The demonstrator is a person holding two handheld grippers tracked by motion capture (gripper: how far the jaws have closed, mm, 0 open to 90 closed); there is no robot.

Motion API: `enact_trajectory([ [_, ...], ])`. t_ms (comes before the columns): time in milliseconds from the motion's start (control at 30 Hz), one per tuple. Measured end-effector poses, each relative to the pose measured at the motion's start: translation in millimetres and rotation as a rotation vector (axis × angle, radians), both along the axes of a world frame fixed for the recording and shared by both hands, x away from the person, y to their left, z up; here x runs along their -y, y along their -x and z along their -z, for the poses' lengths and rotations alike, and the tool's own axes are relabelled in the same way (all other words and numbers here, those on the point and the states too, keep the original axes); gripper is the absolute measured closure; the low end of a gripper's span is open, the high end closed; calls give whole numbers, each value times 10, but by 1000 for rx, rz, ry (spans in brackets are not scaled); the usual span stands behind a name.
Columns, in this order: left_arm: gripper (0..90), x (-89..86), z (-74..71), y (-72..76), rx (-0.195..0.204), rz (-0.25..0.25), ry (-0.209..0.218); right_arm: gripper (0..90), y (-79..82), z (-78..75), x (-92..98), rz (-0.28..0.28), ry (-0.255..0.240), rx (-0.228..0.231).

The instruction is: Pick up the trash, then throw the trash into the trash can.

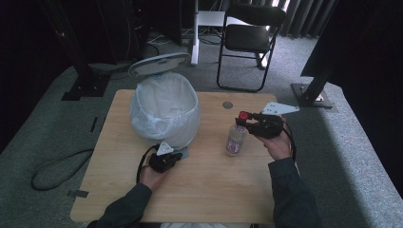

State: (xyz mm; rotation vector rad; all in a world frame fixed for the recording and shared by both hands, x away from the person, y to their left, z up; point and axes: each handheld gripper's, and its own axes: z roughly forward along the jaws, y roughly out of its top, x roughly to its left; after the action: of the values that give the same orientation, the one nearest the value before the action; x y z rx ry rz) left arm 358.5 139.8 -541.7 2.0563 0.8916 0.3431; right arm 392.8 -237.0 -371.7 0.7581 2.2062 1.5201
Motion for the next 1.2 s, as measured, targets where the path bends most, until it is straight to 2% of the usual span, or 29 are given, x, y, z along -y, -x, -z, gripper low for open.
enact_trajectory([
  [500,900,-3,-1,-5,4,4,-4,618,-244,-192,-98,28,-30,22],
  [1200,900,-1,0,-5,4,3,-2,619,-395,-471,-270,21,-29,41],
])
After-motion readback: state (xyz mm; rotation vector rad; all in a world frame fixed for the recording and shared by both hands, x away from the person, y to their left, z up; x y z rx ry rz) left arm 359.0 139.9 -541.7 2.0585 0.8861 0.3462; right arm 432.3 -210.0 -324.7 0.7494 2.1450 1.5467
